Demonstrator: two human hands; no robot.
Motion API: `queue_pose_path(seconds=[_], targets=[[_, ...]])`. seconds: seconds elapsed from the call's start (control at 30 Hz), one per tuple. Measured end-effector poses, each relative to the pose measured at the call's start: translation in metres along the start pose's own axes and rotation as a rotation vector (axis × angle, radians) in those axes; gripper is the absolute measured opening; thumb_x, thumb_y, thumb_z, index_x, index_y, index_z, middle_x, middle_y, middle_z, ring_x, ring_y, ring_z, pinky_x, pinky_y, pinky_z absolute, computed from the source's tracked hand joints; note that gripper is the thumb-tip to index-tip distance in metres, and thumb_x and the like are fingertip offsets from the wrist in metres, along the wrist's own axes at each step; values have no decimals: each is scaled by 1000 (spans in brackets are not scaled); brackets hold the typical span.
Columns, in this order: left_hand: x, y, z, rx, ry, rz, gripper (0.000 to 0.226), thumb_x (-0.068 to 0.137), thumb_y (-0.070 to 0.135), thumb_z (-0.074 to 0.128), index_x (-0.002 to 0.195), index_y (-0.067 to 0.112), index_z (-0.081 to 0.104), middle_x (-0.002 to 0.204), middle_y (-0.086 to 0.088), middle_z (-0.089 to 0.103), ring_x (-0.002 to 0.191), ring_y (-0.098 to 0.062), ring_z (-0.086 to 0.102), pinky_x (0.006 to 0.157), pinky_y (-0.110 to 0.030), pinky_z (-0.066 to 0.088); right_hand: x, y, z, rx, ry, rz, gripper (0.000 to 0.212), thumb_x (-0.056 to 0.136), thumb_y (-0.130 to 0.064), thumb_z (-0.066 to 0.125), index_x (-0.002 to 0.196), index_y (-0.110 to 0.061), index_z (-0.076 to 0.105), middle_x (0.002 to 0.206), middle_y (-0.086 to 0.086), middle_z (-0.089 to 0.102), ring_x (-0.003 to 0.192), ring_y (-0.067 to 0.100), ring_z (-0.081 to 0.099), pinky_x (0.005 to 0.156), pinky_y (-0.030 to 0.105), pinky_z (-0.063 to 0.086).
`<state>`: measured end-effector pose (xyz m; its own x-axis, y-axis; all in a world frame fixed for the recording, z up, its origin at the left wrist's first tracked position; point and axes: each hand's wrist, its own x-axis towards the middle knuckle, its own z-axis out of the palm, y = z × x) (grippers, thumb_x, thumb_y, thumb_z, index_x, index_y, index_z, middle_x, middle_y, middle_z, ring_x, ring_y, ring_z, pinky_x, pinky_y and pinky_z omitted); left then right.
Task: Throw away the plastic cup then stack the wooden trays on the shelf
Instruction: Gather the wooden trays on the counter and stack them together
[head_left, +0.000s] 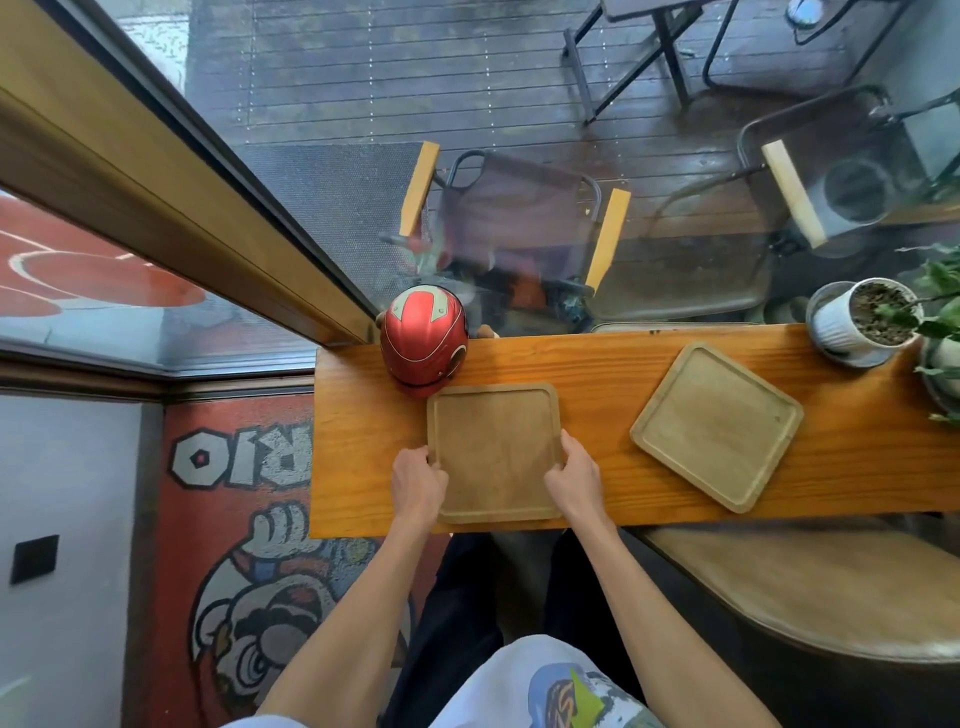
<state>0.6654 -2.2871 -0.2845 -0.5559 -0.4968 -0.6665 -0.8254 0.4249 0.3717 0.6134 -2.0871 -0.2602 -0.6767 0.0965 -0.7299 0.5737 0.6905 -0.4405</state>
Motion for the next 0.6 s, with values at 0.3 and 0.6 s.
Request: queue_pose_path(seconds=[0.3,0.6], targets=[[-2,-1,-3,65,-12,61,45,95,3,51,139,-5,47,140,-24,49,126,-36,52,104,-48,45,-1,-11,2,-90,-10,0,68,92,-10,52,155,-13,25,157,7,31,139,29,38,111,39,33],[-15,7,12,15,-37,17,42,94,7,55,135,1,54,134,-18,56,123,-33,54,101,-42,47,7,1,-18,-65,-22,107,67,86,-14,54,150,-14,35,148,9,40,131,30,45,106,41,40]])
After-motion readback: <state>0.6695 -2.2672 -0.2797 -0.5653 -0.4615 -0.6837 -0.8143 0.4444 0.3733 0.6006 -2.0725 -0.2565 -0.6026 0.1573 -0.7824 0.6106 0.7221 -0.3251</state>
